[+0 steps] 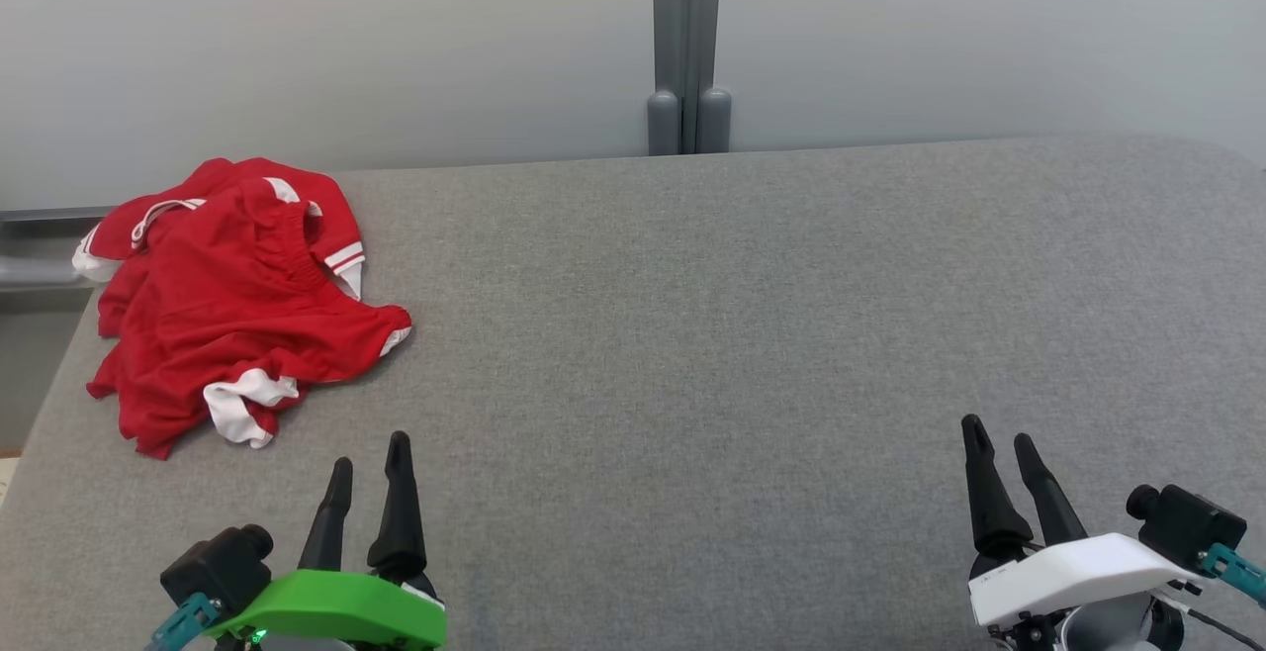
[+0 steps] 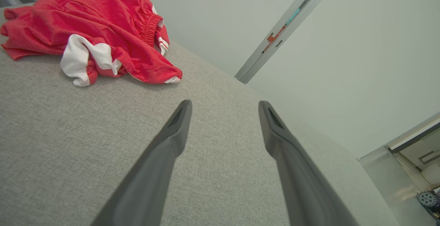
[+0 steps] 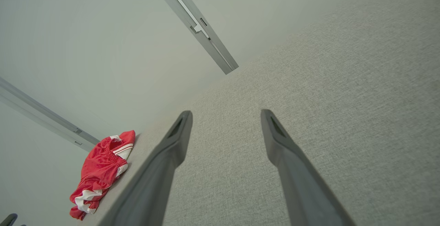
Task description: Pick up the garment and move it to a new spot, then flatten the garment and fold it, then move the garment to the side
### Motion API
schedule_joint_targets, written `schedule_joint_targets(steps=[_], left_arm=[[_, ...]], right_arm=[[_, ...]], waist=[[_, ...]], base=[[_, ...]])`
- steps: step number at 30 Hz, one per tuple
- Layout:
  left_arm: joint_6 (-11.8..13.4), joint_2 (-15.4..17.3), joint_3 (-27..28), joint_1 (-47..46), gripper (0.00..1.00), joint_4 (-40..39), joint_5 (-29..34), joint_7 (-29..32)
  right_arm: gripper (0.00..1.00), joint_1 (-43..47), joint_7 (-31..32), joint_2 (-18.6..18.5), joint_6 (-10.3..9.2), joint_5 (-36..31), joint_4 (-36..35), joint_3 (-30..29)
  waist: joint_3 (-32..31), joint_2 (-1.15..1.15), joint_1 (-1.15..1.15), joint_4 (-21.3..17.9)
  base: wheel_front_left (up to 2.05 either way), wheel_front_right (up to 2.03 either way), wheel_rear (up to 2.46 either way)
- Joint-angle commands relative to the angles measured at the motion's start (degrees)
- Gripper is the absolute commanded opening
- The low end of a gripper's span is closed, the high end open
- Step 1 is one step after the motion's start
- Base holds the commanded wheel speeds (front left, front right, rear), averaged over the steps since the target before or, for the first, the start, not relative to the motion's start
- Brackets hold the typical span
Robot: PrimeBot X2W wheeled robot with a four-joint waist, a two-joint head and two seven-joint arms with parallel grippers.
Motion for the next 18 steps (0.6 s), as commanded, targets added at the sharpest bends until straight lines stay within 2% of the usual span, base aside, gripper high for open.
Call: schedule_joint_targets(steps=[1,18], left_arm=[[0.3,0.4,-0.4,0.5,1.00,-0.5,2.2,-0.6],[1.1,0.5,-2.8,1.2,1.00,0.9,12.4,-3.0]], right_arm=[[1.00,0.3,-0.6,-0.3,0.02,-2.0,-0.5,0.2],[1.00,1.3,-3.1,-0.4,0.02,-12.9,-0.8,1.3]], waist=[[0.0,0.00,0.00,0.0],[-0.4,0.00,0.00,0.3]], base=[[0.00,0.00,0.00],[0.00,0.00,0.00]])
